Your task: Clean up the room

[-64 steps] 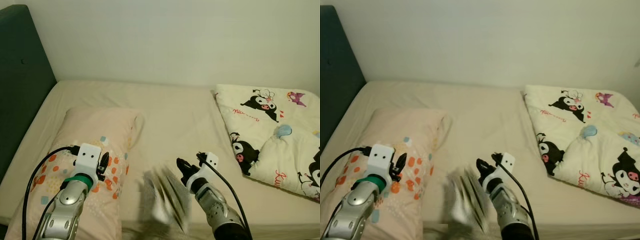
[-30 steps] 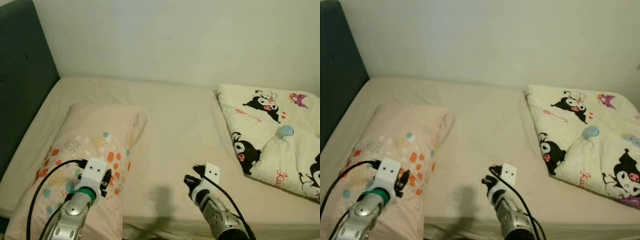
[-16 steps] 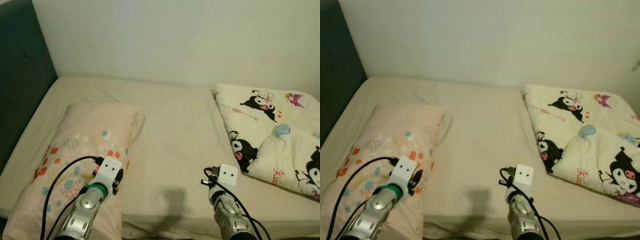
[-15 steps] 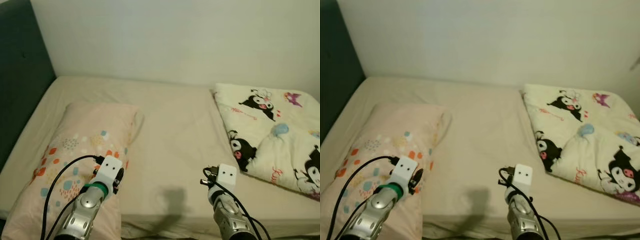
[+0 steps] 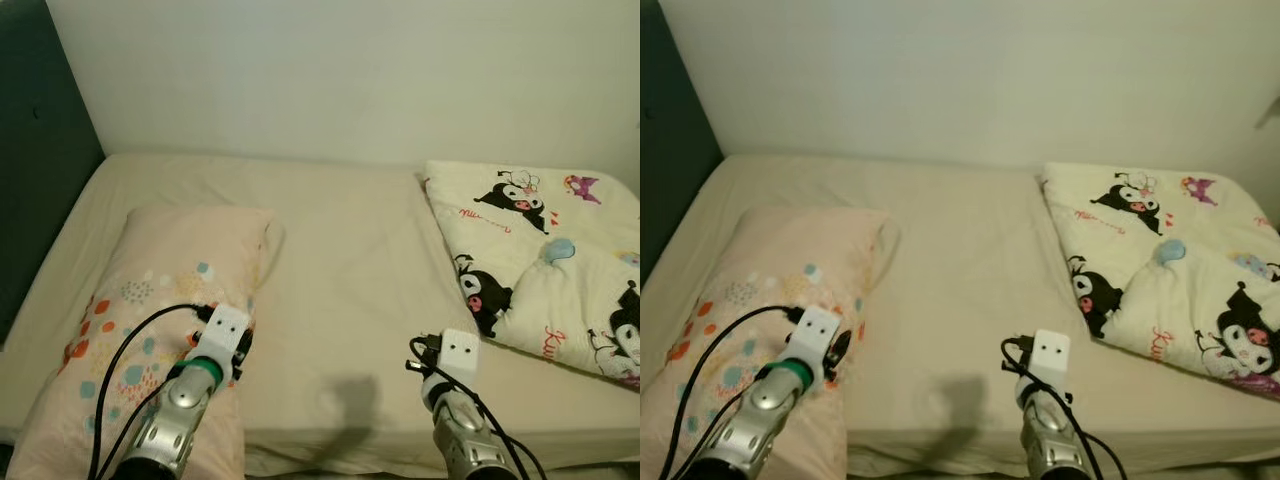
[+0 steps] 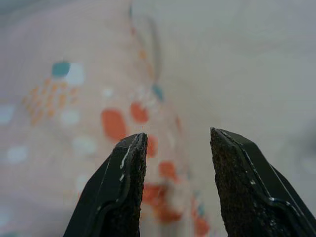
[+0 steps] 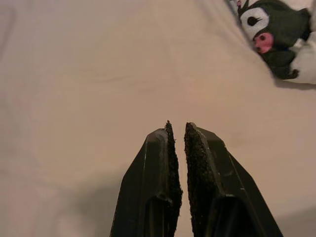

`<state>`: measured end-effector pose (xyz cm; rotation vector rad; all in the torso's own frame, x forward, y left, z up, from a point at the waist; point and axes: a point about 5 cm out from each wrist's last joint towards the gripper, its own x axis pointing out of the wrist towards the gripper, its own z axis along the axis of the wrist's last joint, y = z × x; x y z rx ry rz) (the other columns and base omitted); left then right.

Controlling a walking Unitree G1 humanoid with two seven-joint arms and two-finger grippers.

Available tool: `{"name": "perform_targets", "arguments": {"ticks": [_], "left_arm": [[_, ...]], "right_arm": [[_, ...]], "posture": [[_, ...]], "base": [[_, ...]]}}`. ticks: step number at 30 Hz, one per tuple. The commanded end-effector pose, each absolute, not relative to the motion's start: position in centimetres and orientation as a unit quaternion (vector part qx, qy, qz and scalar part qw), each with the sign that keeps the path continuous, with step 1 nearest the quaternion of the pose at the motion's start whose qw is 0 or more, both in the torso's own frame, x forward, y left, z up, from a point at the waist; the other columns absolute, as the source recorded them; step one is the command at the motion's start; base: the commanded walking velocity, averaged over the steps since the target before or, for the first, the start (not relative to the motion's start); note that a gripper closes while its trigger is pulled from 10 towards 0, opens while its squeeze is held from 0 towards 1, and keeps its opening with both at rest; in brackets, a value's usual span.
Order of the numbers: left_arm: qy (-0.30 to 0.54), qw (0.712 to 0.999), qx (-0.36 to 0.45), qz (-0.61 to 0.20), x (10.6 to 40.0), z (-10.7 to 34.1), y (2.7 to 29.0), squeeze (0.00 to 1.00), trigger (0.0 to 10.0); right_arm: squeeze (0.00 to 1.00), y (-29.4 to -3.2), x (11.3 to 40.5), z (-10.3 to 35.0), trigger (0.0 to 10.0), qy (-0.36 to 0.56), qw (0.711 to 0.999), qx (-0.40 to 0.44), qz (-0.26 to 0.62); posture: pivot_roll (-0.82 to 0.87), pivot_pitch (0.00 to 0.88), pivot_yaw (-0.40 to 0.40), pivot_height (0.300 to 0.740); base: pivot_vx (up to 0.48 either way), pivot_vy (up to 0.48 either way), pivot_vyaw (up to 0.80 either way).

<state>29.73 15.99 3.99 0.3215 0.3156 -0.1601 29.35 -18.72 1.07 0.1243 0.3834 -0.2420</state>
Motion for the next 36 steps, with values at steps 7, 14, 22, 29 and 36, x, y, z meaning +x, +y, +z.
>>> {"name": "perform_targets", "arguments": {"ticks": [7,14,22,29,36], "left_arm": [[0.143,0.972,0.167,-0.085,30.3,4.3,16.3,0.0,10.0],[0.119,0.978,0.149,-0.087,31.3,5.1,14.3,0.0,10.0],[0.117,0.977,0.158,-0.084,30.8,4.5,14.0,0.0,10.0],[0.104,0.977,0.17,-0.072,30.4,4.7,16.2,0.0,10.0],[0.103,0.98,0.162,-0.053,30.3,5.2,16.3,0.0,10.0]], "right_arm": [[0.0,-18.7,29.1,0.6,10.0,0.21,0.968,0.026,-0.136],[0.0,-18.4,29.8,1.2,10.0,0.205,0.97,0.017,-0.131],[0.0,-18.6,30.0,2.0,10.0,0.184,0.97,-0.037,-0.152],[0.0,-22.9,26.2,4.1,10.0,0.149,0.958,-0.07,-0.233],[0.0,-22.8,24.8,1.9,10.0,0.163,0.956,-0.043,-0.241]], "posture": [[0.09,0.0,0.098,0.712],[0.09,0.0,0.021,0.732],[0.05,0.0,-0.011,0.732],[-0.04,0.0,-0.082,0.732],[0.04,0.0,-0.038,0.732]], "base": [[0.0,0.0,0.0],[0.0,0.0,0.0],[0.0,0.0,0.0],[0.0,0.0,0.0],[0.0,0.0,0.0]]}}
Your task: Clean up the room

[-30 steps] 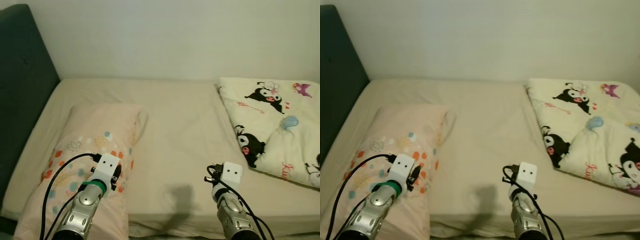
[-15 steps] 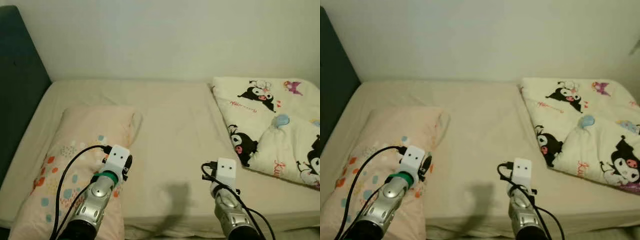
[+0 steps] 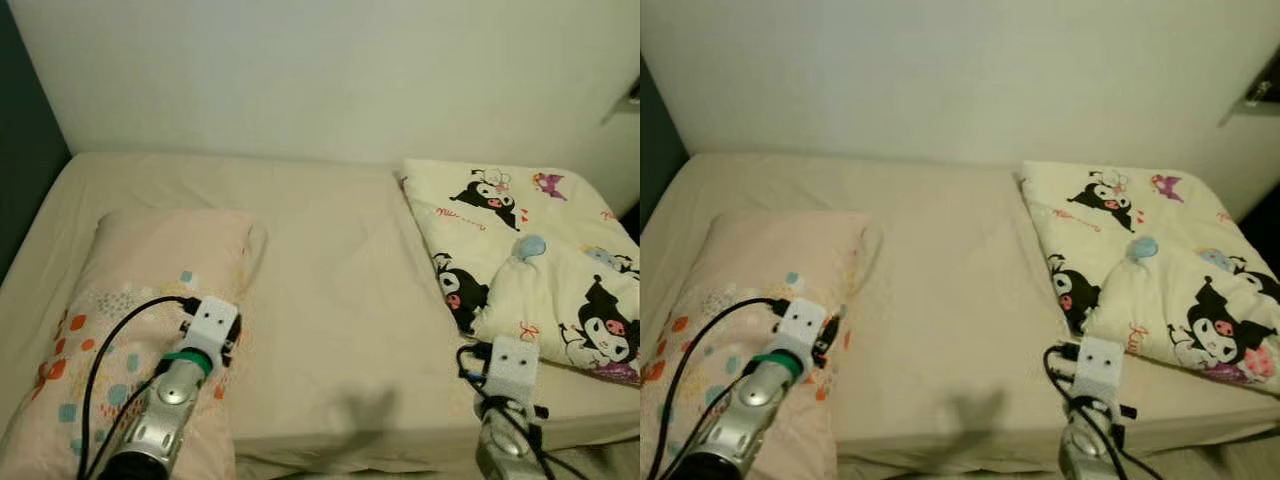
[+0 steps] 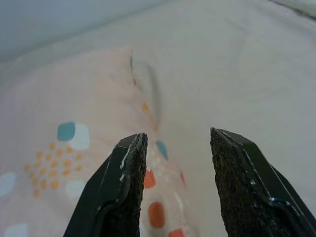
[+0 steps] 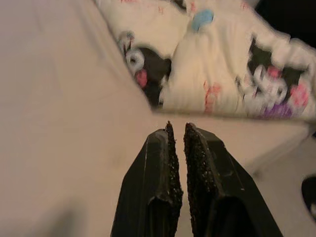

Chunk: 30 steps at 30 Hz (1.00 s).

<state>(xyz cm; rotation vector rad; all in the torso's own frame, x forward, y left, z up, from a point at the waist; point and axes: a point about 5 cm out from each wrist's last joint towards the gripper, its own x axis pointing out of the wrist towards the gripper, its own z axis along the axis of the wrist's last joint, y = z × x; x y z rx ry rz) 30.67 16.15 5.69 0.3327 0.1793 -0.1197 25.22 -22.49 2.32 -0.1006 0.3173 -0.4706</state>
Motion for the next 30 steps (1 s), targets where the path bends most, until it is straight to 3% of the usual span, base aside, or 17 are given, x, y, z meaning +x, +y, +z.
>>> {"name": "perform_targets", "arguments": {"ticks": [1,5,12,18,30], "left_arm": [[0.104,0.98,0.161,-0.047,30.3,5.1,16.3,0.0,10.0],[0.11,0.979,0.163,-0.055,30.6,5.0,15.8,0.0,10.0],[0.109,0.978,0.163,-0.075,31.4,5.4,14.9,0.0,10.0],[0.12,0.984,0.113,-0.06,30.9,5.1,15.1,0.0,10.0],[0.133,0.985,0.1,-0.037,29.1,3.6,15.5,0.0,10.0]], "right_arm": [[0.0,-22.4,25.1,1.3,10.0,0.172,0.955,-0.034,-0.241],[0.0,-20.5,26.4,1.0,10.0,0.194,0.957,-0.056,-0.21],[0.0,-18.3,28.2,1.3,10.0,0.216,0.964,-0.057,-0.147],[0.0,-18.1,28.1,0.4,10.0,0.243,0.958,-0.046,-0.143],[0.0,-18.4,27.6,0.3,10.0,0.222,0.96,-0.054,-0.163]], "posture": [[0.05,0.0,-0.027,0.732],[0.05,0.0,0.025,0.732],[0.07,0.0,0.018,0.732],[0.09,0.0,0.0,0.732],[0.08,0.0,-0.007,0.732]], "base": [[0.0,0.0,0.0],[0.0,0.0,0.0],[0.0,0.0,0.0],[0.0,0.0,0.0],[0.0,0.0,0.0]]}}
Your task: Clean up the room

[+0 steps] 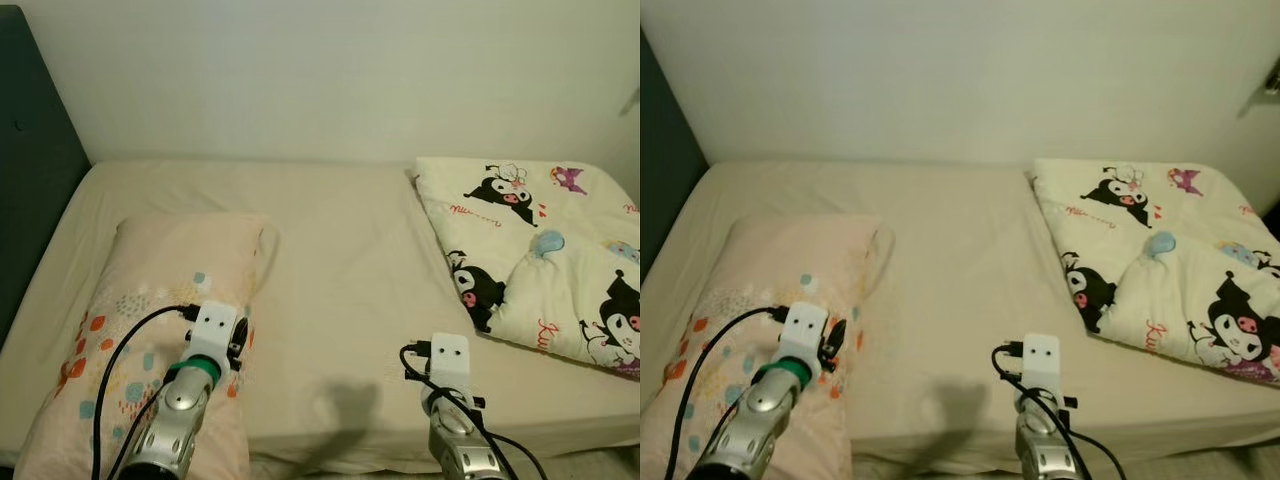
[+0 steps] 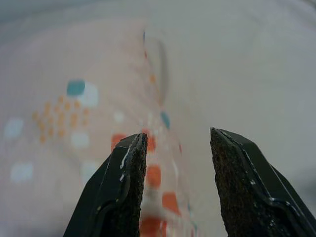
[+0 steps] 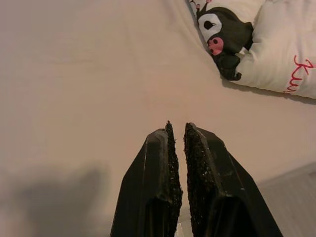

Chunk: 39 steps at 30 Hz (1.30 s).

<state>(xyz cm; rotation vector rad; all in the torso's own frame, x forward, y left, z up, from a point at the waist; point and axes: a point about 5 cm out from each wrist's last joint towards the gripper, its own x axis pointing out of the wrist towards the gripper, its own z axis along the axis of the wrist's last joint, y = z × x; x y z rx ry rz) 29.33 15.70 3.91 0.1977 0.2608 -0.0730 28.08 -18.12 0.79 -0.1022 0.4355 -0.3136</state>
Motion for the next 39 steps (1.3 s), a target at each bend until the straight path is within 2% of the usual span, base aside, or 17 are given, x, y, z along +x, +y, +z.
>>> {"name": "perform_targets", "arguments": {"ticks": [1,6,7,12,20,39], "left_arm": [[0.133,0.985,0.106,-0.04,29.0,3.5,15.3,0.0,10.0],[0.13,0.984,0.113,-0.052,28.9,3.6,14.9,0.0,10.0],[0.13,0.984,0.114,-0.053,29.0,3.7,14.9,0.0,10.0],[0.132,0.981,0.122,-0.066,29.2,3.8,15.1,0.0,10.0],[0.126,0.983,0.114,-0.066,29.3,4.1,14.6,0.0,10.0],[0.133,0.983,0.115,-0.059,28.4,3.7,15.0,0.0,10.0]], "right_arm": [[0.0,-18.5,27.6,0.2,10.0,0.225,0.959,-0.057,-0.163],[0.0,-18.6,27.5,0.1,10.0,0.227,0.958,-0.055,-0.168],[0.0,-18.7,27.5,0.2,10.0,0.224,0.957,-0.054,-0.175],[0.0,-19.1,27.6,0.7,10.0,0.205,0.957,-0.059,-0.198],[0.0,-18.8,28.0,1.4,10.0,0.176,0.965,-0.09,-0.17],[0.0,-18.4,27.9,0.9,10.0,0.185,0.966,-0.1,-0.15]], "posture": [[0.08,0.0,-0.011,0.732],[0.09,0.0,-0.002,0.732],[0.09,0.007,0.035,0.732],[0.06,0.008,0.074,0.732],[0.07,0.02,0.051,0.732],[0.09,0.009,0.019,0.732]], "base": [[0.0,0.0,0.0],[0.0,0.0,0.0],[0.0,0.0,0.0],[0.0,0.0,0.0],[0.0,0.0,0.0],[0.0,0.0,0.0]]}}
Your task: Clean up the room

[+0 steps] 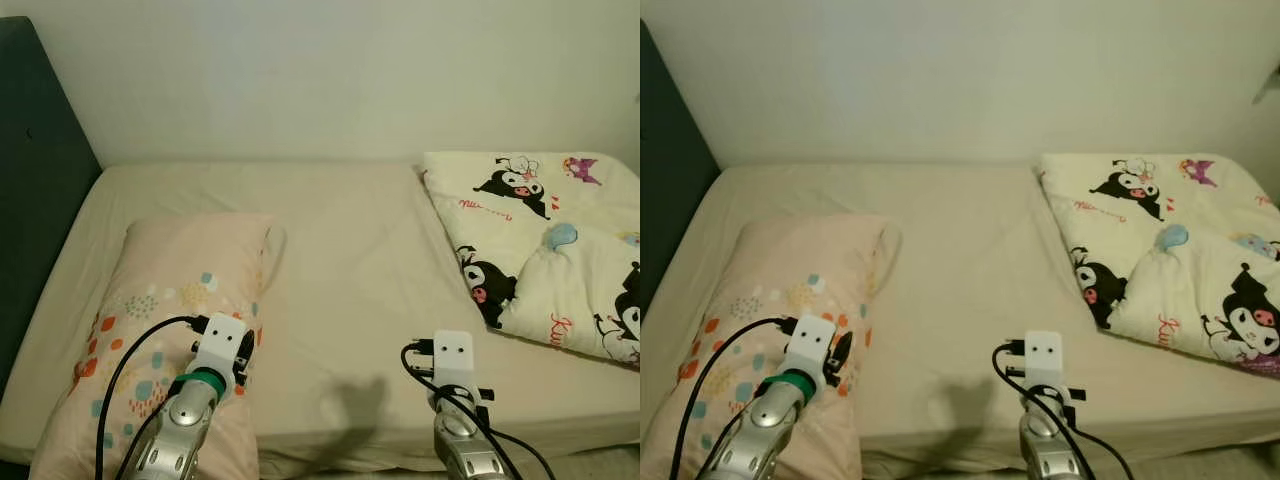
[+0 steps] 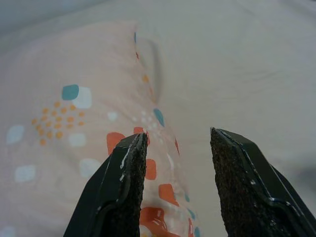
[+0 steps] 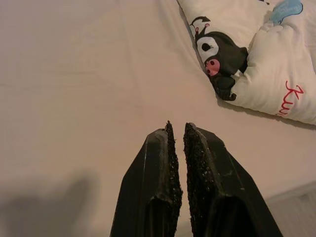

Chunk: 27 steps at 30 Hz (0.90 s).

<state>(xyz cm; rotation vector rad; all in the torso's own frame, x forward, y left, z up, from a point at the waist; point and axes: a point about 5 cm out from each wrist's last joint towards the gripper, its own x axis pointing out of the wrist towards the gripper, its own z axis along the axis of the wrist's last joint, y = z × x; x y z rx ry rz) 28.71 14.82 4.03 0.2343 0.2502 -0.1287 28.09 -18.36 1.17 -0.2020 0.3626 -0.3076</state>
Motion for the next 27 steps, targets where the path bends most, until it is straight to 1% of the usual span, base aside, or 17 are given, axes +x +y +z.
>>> {"name": "perform_targets", "arguments": {"ticks": [1,6,11,20,25,27], "left_arm": [[0.133,0.983,0.115,-0.059,28.46,3.76,14.97,0.0,10.0],[0.136,0.982,0.117,-0.055,28.44,3.76,14.95,0.0,10.0],[0.143,0.98,0.127,-0.058,28.21,3.49,14.79,0.0,10.0],[0.139,0.982,0.12,-0.048,28.4,3.76,15.05,0.0,10.0],[0.142,0.981,0.121,-0.049,28.16,3.54,14.96,0.0,10.0],[0.14,0.982,0.121,-0.047,28.22,3.67,14.85,0.0,10.0]], "right_arm": [[0.0,-18.35,27.98,0.89,10.0,0.186,0.966,-0.1,-0.149],[0.0,-18.11,28.1,0.76,10.0,0.191,0.966,-0.108,-0.135],[0.0,-18.27,27.83,0.43,10.0,0.202,0.964,-0.1,-0.144],[0.0,-18.23,27.97,0.44,10.0,0.202,0.964,-0.114,-0.129],[0.0,-18.75,27.81,0.35,10.0,0.207,0.962,-0.107,-0.145],[0.0,-18.34,28.06,0.39,10.0,0.206,0.963,-0.113,-0.133]], "posture": [[0.09,0.009,0.019,0.732],[0.09,0.008,0.009,0.732],[0.1,0.012,0.01,0.732],[0.1,0.018,-0.001,0.732],[0.09,0.019,-0.004,0.732],[0.11,0.021,-0.01,0.732]], "base": [[0.0,0.0,0.0],[0.0,0.0,0.0],[0.0,0.0,0.0],[0.0,0.0,0.0],[0.0,0.0,0.0],[0.0,0.0,0.0]]}}
